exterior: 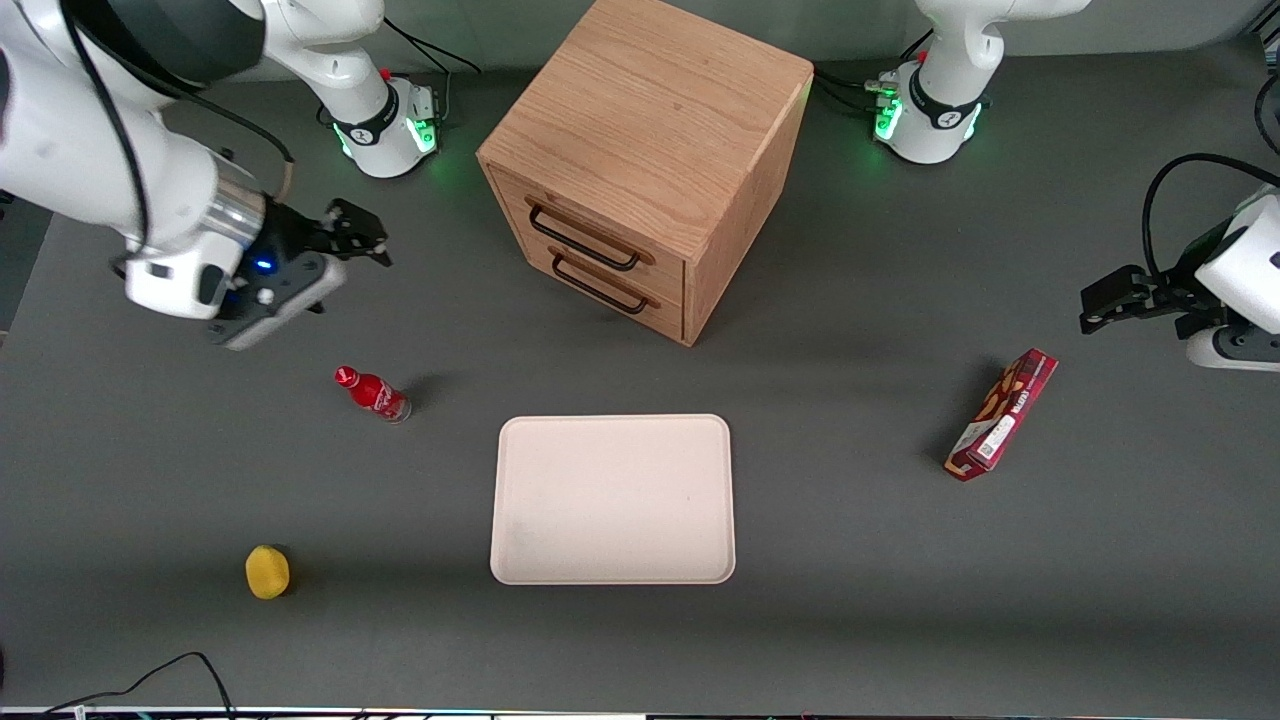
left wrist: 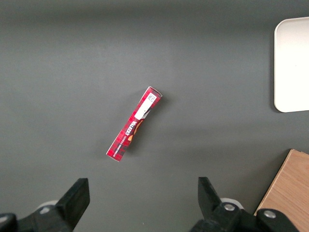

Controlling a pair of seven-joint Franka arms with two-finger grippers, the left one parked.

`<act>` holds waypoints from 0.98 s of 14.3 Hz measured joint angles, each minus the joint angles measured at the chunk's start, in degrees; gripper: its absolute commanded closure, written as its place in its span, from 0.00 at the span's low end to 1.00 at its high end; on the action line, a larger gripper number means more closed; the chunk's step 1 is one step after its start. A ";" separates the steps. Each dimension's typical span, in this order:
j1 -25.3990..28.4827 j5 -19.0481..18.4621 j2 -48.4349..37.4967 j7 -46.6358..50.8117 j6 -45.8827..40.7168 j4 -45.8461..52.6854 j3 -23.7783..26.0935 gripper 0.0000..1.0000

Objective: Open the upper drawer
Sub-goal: 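Move the right gripper toward the upper drawer's black handle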

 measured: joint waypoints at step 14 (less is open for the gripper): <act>9.56 1.31 10.73 -7.55 3.07 3.81 2.59 0.00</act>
